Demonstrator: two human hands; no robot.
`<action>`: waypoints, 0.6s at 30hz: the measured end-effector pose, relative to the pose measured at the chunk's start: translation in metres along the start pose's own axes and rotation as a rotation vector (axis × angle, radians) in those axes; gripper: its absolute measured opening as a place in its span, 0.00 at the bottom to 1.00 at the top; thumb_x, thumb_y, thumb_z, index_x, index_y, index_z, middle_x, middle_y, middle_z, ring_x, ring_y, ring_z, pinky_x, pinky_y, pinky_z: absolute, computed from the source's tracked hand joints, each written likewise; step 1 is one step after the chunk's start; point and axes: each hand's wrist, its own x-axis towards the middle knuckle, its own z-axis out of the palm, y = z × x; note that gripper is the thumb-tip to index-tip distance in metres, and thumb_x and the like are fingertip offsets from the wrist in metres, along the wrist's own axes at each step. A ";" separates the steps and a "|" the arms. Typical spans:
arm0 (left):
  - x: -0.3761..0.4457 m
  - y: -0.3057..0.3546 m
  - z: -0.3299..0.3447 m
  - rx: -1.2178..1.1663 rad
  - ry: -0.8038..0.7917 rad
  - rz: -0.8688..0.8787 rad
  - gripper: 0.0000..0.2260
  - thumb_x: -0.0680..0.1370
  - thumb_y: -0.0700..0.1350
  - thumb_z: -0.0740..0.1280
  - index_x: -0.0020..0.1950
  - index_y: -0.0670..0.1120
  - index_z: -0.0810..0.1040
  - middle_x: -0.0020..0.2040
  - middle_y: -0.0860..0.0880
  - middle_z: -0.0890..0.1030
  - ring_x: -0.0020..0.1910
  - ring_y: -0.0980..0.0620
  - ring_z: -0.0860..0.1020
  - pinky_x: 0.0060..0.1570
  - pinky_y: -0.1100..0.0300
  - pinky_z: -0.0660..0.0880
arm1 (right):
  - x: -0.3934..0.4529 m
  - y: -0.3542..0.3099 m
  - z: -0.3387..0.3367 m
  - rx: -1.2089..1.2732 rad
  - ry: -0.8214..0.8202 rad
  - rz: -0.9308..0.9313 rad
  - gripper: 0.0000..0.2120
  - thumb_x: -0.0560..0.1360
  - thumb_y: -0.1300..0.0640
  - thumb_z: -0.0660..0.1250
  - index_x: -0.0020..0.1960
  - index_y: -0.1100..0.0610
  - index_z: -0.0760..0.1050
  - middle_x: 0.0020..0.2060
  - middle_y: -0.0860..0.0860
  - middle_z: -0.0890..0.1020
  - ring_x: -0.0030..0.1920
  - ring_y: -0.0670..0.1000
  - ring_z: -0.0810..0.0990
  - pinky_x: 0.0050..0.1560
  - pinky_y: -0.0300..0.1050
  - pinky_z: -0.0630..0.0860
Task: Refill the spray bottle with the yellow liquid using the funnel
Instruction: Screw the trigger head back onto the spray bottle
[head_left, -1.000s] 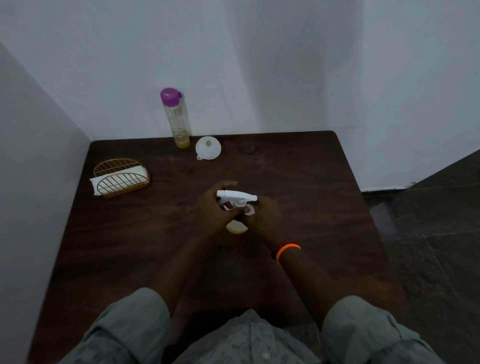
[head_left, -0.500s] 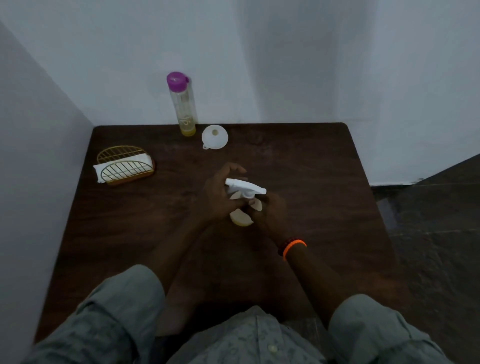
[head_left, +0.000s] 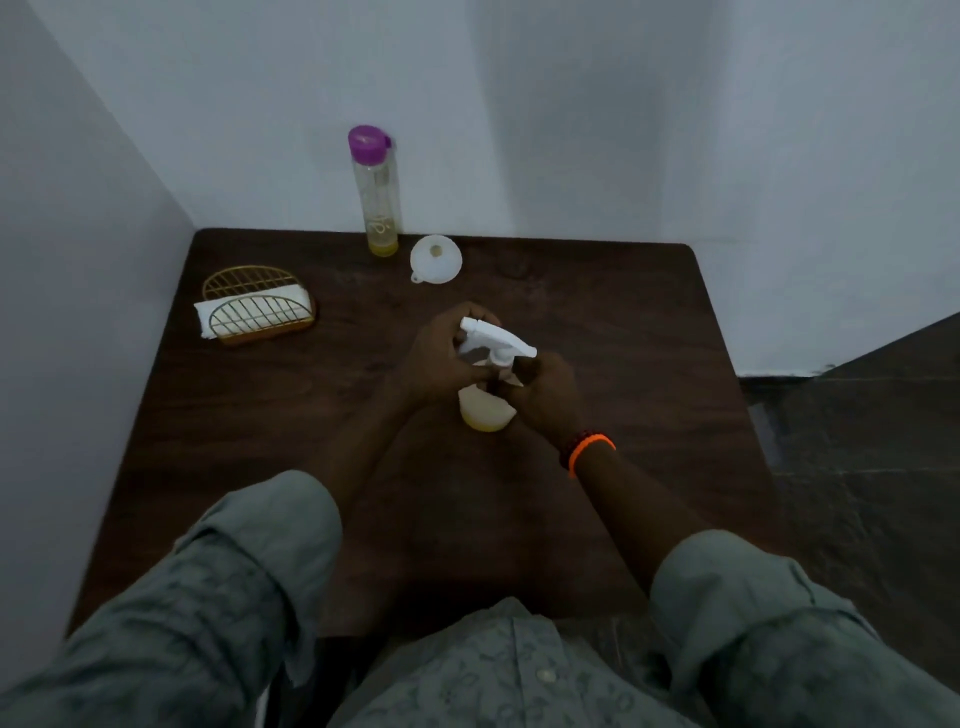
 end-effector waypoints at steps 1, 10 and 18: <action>-0.006 0.000 0.002 -0.027 0.021 -0.031 0.28 0.65 0.46 0.82 0.62 0.46 0.77 0.57 0.50 0.82 0.57 0.52 0.81 0.54 0.47 0.81 | 0.000 -0.002 -0.002 -0.012 0.004 -0.007 0.17 0.67 0.52 0.79 0.28 0.43 0.72 0.24 0.41 0.71 0.27 0.41 0.72 0.32 0.36 0.65; -0.093 0.012 0.044 0.077 0.132 -0.480 0.55 0.60 0.60 0.82 0.79 0.56 0.56 0.77 0.51 0.65 0.75 0.50 0.65 0.74 0.49 0.65 | -0.008 -0.021 -0.036 0.080 0.001 -0.165 0.22 0.66 0.38 0.77 0.35 0.58 0.79 0.27 0.50 0.81 0.30 0.45 0.81 0.32 0.47 0.78; -0.136 0.030 0.124 0.012 0.169 -0.564 0.37 0.65 0.50 0.82 0.71 0.48 0.70 0.61 0.57 0.76 0.59 0.63 0.76 0.52 0.81 0.68 | -0.047 -0.015 -0.058 0.168 -0.192 -0.076 0.16 0.69 0.41 0.76 0.50 0.47 0.75 0.40 0.42 0.80 0.40 0.35 0.80 0.39 0.29 0.75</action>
